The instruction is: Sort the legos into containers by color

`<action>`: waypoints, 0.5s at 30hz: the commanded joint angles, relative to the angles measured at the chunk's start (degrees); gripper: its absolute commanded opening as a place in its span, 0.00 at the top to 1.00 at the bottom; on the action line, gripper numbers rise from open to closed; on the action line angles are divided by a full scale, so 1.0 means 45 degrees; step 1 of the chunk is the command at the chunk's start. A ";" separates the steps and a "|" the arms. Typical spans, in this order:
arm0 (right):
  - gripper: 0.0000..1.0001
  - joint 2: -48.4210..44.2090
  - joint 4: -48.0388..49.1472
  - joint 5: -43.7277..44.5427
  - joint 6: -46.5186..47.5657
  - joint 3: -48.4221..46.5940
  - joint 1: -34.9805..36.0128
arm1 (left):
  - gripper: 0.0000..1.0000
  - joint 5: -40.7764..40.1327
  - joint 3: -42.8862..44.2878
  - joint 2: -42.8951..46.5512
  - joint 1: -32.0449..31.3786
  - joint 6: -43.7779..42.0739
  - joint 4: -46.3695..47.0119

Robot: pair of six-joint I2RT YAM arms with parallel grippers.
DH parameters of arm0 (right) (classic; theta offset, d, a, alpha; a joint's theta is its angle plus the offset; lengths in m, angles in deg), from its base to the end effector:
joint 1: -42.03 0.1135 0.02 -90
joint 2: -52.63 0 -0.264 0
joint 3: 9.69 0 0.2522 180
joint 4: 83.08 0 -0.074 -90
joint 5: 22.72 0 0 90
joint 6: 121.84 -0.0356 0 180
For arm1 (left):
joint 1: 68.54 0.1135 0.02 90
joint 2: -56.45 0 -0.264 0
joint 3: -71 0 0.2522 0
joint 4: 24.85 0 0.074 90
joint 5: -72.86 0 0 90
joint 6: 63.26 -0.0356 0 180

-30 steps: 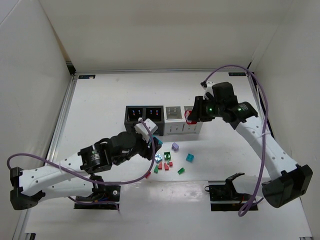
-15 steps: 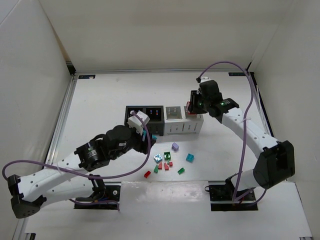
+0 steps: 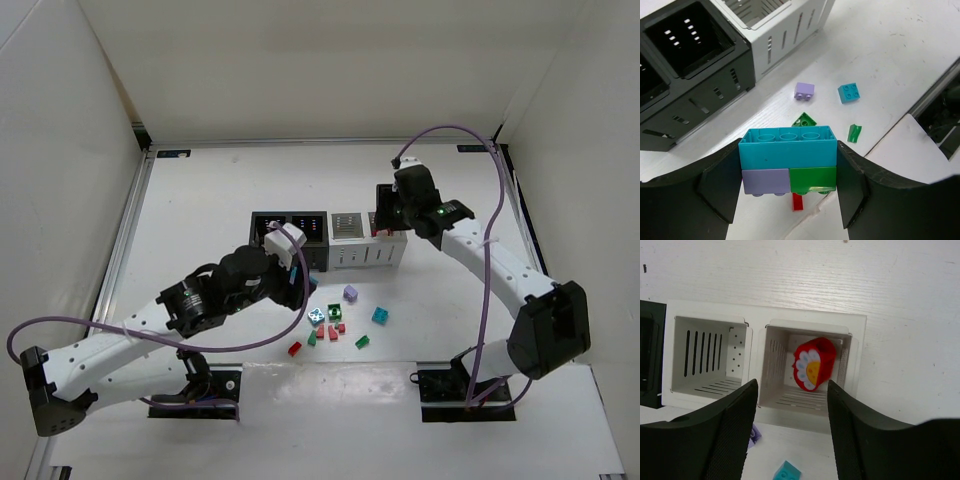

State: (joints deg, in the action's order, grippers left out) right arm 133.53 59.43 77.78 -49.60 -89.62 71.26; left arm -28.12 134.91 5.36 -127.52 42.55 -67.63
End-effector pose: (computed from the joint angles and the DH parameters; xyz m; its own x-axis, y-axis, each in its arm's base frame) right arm 0.2787 0.1485 0.3021 -0.6254 -0.0063 -0.7803 -0.1731 0.9762 0.1309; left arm 0.1060 -0.1632 0.3205 -0.4537 0.2354 -0.8595 0.6575 0.7394 -0.1445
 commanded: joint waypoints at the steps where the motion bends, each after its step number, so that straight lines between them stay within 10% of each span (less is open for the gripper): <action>1: 0.39 -0.0595 -0.0368 0.0088 0.0040 -0.0392 0.0143 | 0.54 0.0779 0.0496 -0.0014 0.0080 -0.0211 0.0334; 12: 0.33 -0.3973 0.0095 -0.8559 0.0335 0.0914 -0.0655 | 0.55 0.1130 0.1158 -0.0267 0.0801 0.0585 0.1720; 15: 0.32 -0.4521 0.1733 -1.1096 -0.1694 0.1831 -0.1611 | 0.55 0.4826 0.0598 -0.0054 0.0822 -0.0483 0.3471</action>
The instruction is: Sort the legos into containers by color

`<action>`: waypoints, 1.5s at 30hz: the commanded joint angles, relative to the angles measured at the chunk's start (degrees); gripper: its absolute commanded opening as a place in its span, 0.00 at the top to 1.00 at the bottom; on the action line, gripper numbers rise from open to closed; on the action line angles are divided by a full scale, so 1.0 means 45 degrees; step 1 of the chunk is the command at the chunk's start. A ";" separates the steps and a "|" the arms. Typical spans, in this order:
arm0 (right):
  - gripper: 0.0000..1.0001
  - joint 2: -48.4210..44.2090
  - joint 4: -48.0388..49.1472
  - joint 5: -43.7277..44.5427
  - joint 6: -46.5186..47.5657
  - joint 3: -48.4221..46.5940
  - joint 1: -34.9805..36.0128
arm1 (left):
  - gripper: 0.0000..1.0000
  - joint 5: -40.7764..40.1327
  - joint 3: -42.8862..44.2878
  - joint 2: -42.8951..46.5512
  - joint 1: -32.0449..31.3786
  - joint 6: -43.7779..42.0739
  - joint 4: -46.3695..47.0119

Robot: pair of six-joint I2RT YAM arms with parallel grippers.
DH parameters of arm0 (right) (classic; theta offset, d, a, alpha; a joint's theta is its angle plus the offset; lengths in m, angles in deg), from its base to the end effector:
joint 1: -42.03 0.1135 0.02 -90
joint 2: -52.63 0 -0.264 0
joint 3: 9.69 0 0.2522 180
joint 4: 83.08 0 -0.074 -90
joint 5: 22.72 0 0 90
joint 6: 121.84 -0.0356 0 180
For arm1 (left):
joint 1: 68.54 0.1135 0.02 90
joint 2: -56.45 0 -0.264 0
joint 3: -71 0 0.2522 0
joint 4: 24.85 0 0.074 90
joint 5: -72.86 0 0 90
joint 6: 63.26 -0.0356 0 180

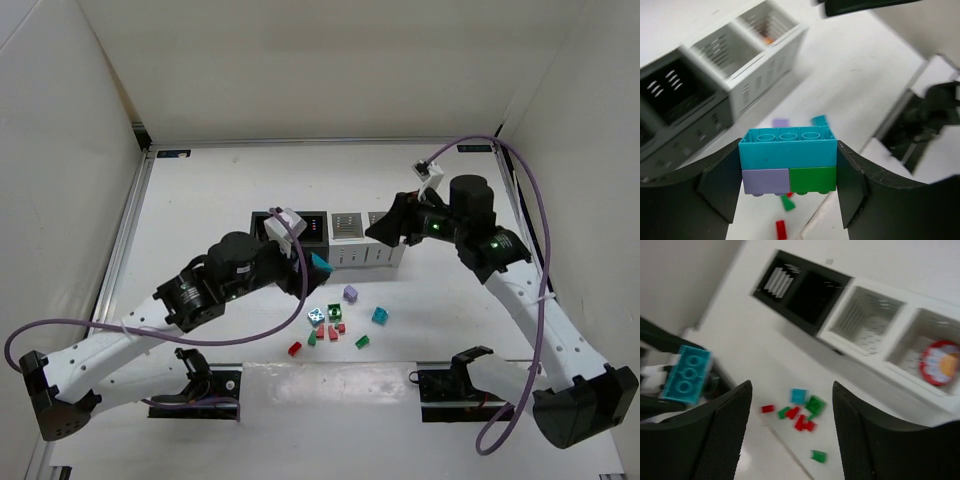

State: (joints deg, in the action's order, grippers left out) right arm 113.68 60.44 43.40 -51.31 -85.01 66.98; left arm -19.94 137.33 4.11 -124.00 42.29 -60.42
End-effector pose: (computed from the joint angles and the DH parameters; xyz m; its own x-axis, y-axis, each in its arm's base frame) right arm 0.2072 0.1123 0.3664 -0.5650 0.0733 -0.8219 -0.5698 0.6857 0.4529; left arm 0.1178 -0.1681 0.3432 -0.4146 0.1300 -0.9007 0.7119 0.6628 -0.2320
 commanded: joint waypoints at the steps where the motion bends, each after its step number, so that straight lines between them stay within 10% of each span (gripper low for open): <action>1: 0.32 -0.0111 0.2287 -0.5416 -0.1764 0.0886 -0.1106 | 0.55 0.3858 -0.0100 0.0340 0.0020 -0.1279 0.2340; 6: 0.33 0.0239 0.0590 -0.7740 -0.1423 -0.0456 -0.0275 | 0.56 0.7397 0.0736 -0.0320 0.0040 -0.4253 0.0903; 20: 0.28 0.0825 -0.1805 -0.7526 -0.1261 -0.1416 0.1448 | 0.55 0.7050 0.3196 -0.1689 -0.0212 -0.7146 -0.2455; 41: 0.28 0.1490 -0.2549 -0.5555 -0.1261 -0.1691 0.2697 | 0.54 0.1640 0.3531 -0.2374 -0.2674 -0.7557 -0.1405; 45: 0.46 0.1451 -0.2101 -0.5651 -0.1378 -0.1496 0.2736 | 0.54 0.1445 0.3512 -0.2393 -0.2851 -0.7616 -0.1424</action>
State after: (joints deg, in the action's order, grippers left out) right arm 120.52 49.27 17.65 -56.97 -91.52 78.87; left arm -10.92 151.63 -7.23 -136.24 8.52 -68.15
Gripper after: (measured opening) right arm 0.582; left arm 0.762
